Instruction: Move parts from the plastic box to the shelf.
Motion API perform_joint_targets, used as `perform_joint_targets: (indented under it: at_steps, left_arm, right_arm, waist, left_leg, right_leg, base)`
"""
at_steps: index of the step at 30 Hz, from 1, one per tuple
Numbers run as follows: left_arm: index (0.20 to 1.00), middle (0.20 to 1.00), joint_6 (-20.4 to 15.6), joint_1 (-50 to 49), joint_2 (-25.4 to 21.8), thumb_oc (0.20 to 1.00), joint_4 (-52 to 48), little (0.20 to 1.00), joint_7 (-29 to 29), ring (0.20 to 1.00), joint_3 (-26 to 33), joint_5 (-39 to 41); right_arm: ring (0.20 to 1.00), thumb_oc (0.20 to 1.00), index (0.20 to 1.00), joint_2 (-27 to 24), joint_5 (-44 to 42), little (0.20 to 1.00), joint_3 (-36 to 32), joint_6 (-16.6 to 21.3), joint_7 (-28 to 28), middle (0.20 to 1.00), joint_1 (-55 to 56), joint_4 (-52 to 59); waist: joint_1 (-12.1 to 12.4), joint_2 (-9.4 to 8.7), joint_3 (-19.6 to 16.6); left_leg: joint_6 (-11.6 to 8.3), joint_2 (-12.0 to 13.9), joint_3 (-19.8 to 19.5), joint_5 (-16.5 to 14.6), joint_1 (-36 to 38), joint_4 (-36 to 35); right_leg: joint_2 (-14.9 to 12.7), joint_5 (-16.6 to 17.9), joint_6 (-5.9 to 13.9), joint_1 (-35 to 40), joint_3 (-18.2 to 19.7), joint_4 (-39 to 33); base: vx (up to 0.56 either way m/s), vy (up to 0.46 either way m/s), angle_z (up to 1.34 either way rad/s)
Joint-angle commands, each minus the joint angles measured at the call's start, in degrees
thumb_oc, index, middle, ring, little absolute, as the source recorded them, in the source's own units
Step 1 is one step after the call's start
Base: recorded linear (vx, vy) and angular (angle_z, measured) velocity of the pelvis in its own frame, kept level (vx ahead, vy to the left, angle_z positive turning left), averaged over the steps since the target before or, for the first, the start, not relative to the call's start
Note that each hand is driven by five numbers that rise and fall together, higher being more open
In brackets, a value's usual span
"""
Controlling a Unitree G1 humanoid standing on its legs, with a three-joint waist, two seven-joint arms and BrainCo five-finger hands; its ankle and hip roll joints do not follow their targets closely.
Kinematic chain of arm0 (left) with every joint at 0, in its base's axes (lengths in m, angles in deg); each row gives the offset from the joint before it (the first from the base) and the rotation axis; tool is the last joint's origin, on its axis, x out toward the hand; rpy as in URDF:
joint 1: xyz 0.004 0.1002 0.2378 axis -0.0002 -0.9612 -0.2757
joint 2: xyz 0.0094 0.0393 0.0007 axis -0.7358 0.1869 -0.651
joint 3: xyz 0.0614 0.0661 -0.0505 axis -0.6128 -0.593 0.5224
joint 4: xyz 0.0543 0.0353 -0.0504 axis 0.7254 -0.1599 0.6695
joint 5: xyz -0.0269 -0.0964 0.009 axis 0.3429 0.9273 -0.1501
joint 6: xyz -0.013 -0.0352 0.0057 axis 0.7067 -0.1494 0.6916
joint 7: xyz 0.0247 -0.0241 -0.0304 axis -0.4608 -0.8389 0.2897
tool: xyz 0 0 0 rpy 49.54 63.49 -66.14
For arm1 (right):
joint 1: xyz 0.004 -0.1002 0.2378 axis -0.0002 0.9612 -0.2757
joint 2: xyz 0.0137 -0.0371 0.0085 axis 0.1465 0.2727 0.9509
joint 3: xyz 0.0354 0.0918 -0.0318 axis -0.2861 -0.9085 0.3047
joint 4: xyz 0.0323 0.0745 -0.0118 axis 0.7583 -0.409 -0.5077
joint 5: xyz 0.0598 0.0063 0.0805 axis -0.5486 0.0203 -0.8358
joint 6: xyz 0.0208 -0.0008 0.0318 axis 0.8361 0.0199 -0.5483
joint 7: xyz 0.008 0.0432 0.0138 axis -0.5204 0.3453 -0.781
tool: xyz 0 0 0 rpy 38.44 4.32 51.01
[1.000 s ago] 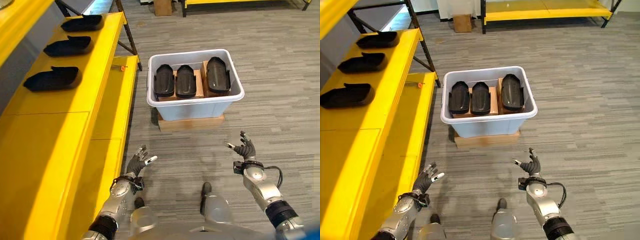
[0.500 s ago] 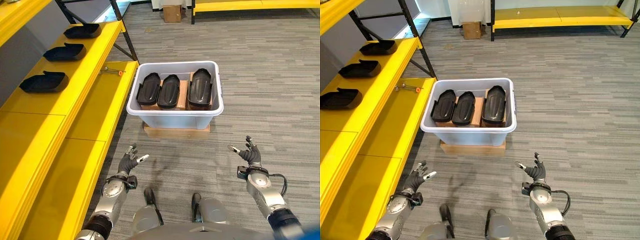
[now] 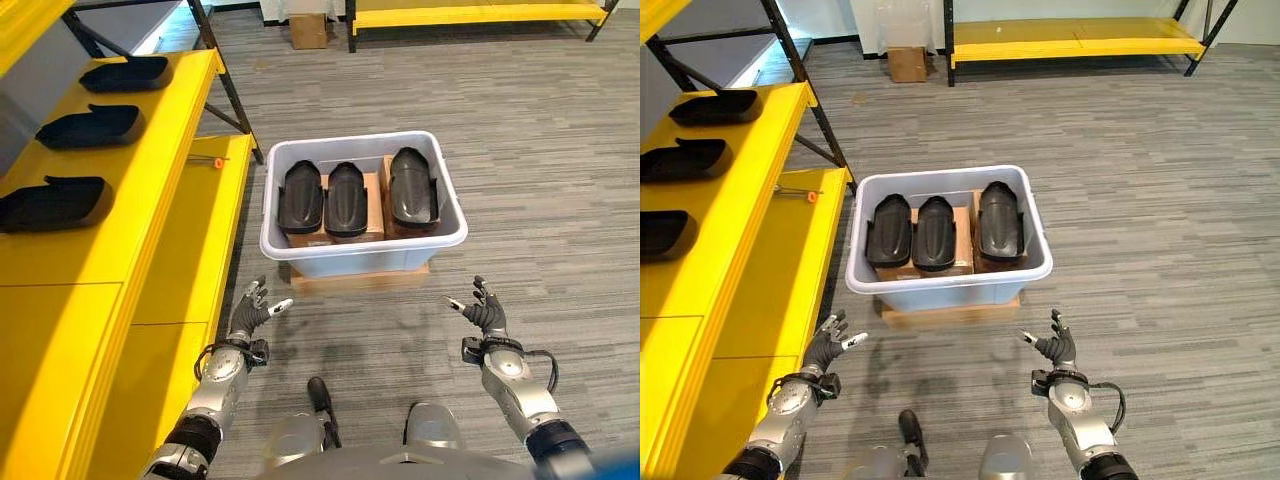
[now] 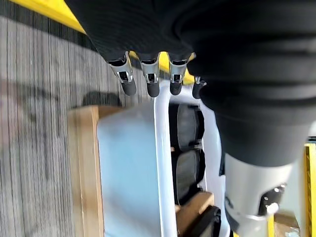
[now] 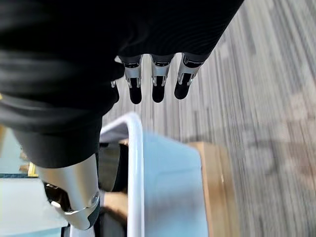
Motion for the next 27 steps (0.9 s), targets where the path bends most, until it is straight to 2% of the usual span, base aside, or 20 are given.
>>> perform_joint_targets:
  at_steps: [1, 4, 5, 7, 8, 9, 11, 14, 16, 18, 19, 23, 27]
  left_arm:
    - [1.000, 1.000, -2.8, -0.8, -1.4, 1.000, -3.0, 1.000, 0.1, 1.000, 0.0, -2.5]
    - [1.000, 1.000, -2.5, -0.8, -2.2, 1.000, -3.4, 1.000, -0.5, 1.000, -0.3, -4.4]
    - [1.000, 1.000, -2.3, -1.4, -2.3, 1.000, -3.5, 1.000, -0.7, 1.000, -0.1, -3.5]
    - [1.000, 1.000, -1.8, -1.2, -2.2, 1.000, -3.7, 1.000, -0.7, 1.000, -0.1, -3.0]
    - [1.000, 1.000, -1.7, -1.2, -2.1, 1.000, -3.8, 1.000, -0.7, 1.000, -0.1, -3.1]
    - [1.000, 1.000, -1.4, -1.1, -2.3, 1.000, -4.2, 1.000, -0.5, 1.000, -0.2, -2.9]
    - [1.000, 1.000, -0.6, -0.8, -2.3, 1.000, -4.7, 1.000, -0.7, 1.000, -0.6, -3.0]
    - [1.000, 1.000, -0.4, -1.3, -2.2, 1.000, -4.7, 1.000, -1.5, 1.000, -3.3, -5.3]
    - [1.000, 1.000, -0.6, -2.0, -2.0, 1.000, -4.8, 1.000, -2.1, 1.000, -4.5, -5.5]
    - [1.000, 1.000, -0.2, -2.5, -1.5, 1.000, -4.7, 1.000, -3.8, 1.000, -5.0, -3.7]
    - [1.000, 1.000, -0.3, -2.6, -1.1, 1.000, -4.8, 1.000, -5.1, 1.000, -5.3, -3.7]
    - [1.000, 1.000, 0.3, -3.2, -1.3, 1.000, -6.3, 1.000, -5.5, 1.000, -6.3, -3.2]
    - [1.000, 1.000, 0.1, -2.7, -0.8, 1.000, -6.3, 1.000, -5.7, 1.000, -6.8, -2.9]
  right_arm:
    - [1.000, 1.000, 1.000, -0.7, 0.1, 1.000, 0.1, 3.5, -0.5, 1.000, -2.5, 2.8]
    - [1.000, 1.000, 1.000, -0.1, 0.0, 1.000, 0.7, 3.6, -0.2, 1.000, -3.5, 2.7]
    - [1.000, 1.000, 1.000, -0.2, 0.0, 1.000, 0.6, 3.2, -0.1, 1.000, -4.7, 2.9]
    - [1.000, 1.000, 1.000, -0.8, -0.1, 1.000, 0.3, 3.4, 0.0, 1.000, -4.6, 3.4]
    - [1.000, 1.000, 1.000, -0.8, -0.1, 1.000, 0.2, 3.3, 0.0, 1.000, -4.6, 3.5]
    - [1.000, 1.000, 1.000, -1.2, 0.4, 1.000, -0.3, 3.5, -0.3, 1.000, -4.4, 3.9]
    - [1.000, 1.000, 1.000, -1.3, 0.7, 1.000, -0.9, 4.2, -0.3, 1.000, -4.3, 4.0]
    - [1.000, 1.000, 1.000, -0.6, 1.4, 1.000, -2.4, 4.0, 0.1, 1.000, -3.2, 4.0]
    - [1.000, 1.000, 1.000, -0.2, 1.9, 1.000, -2.8, 3.8, 0.2, 1.000, -2.4, 4.2]
    - [1.000, 1.000, 1.000, -0.8, 1.7, 1.000, -2.9, 3.4, 0.1, 1.000, -1.7, 4.5]
    - [1.000, 1.000, 1.000, -1.2, 1.4, 1.000, -3.1, 3.2, 0.2, 1.000, -1.3, 4.5]
    - [1.000, 1.000, 1.000, -1.8, 1.3, 1.000, -3.3, 2.5, -0.3, 1.000, -0.7, 3.7]
    - [1.000, 1.000, 1.000, -3.8, 1.5, 1.000, -3.1, 2.9, 0.0, 1.000, -0.9, 3.0]
  waist:
    - [0.8, 0.13, -1.4]
    - [2.1, -0.11, -1.7]
    - [2.6, 0.06, -1.3]
    - [1.9, 0.01, -1.0]
    - [1.7, 0.03, -0.9]
    - [1.1, -0.11, -0.6]
    - [0.2, -0.46, -0.2]
    - [-1.5, -1.10, 0.5]
    - [-2.2, -1.17, 0.6]
    - [-3.0, -1.42, 0.2]
    - [-3.4, -2.08, -0.3]
    - [-3.9, -1.99, -1.2]
    - [-4.7, -1.33, -2.2]
  left_leg:
    - [-0.50, 2.5, -2.4, -7.2, -2.0, 5.8]
    - [0.98, 1.4, -0.7, -8.2, -2.1, 5.5]
    - [1.70, 0.4, 1.1, -9.2, -0.3, 4.5]
    - [1.20, 0.2, 0.5, -9.2, 0.8, 4.0]
    - [1.09, 0.2, 0.4, -9.2, 1.0, 3.9]
    - [0.65, 0.1, 0.4, -9.3, 1.8, 3.5]
    - [0.23, -0.3, 0.2, -9.9, 3.1, 2.8]
    - [0.12, -0.6, -1.9, -12.5, 6.7, 2.3]
    - [0.23, -0.4, -2.6, -13.2, 8.2, 2.1]
    - [0.10, -0.2, -3.1, -13.3, 8.9, 2.1]
    - [0.03, -0.4, -3.0, -12.4, 8.3, 2.6]
    - [-0.79, 0.5, -3.4, -12.9, 9.0, 3.3]
    - [-2.27, 2.2, -3.5, -12.5, 8.5, 3.6]
  right_leg:
    - [0.3, 2.1, 0.37, -1.1, -2.3, 3.2]
    - [-1.3, 4.2, 0.59, -2.0, -4.5, 8.5]
    - [0.8, 4.2, 0.37, -4.5, -6.9, 11.1]
    - [3.3, 3.8, 0.00, -5.8, -6.9, 6.2]
    - [3.6, 4.0, -0.05, -5.9, -7.0, 5.0]
    - [4.0, 5.5, 0.19, -7.1, -6.9, 0.4]
    - [3.5, 10.9, 1.65, -9.0, -6.0, -6.1]
    - [1.7, 19.4, 4.76, -12.3, -2.0, -17.1]
    - [1.6, 20.1, 5.11, -12.8, -0.6, -17.3]
    - [2.8, 19.3, 5.26, -11.0, 0.4, -18.4]
    - [2.9, 19.6, 4.35, -11.1, 1.2, -18.3]
    - [3.4, 18.5, 3.26, -10.2, 1.5, -16.2]
    - [5.6, 15.0, 0.33, -9.5, 1.6, -14.5]
  base:
    - [0.06, 0.232, -0.04]
    - [0.07, 0.226, -0.34]
    - [0.13, 0.175, -0.53]
    - [0.11, 0.034, -0.49]
    - [0.08, -0.049, -0.47]
    - [0.09, -0.072, -0.16]
    - [0.16, -0.119, 0.11]
    - [0.33, -0.210, 0.20]
    - [0.34, -0.218, 0.37]
    - [0.28, -0.234, 0.34]
    - [0.26, -0.281, 0.39]
    - [0.20, -0.185, 0.55]
    - [0.19, -0.176, 0.07]
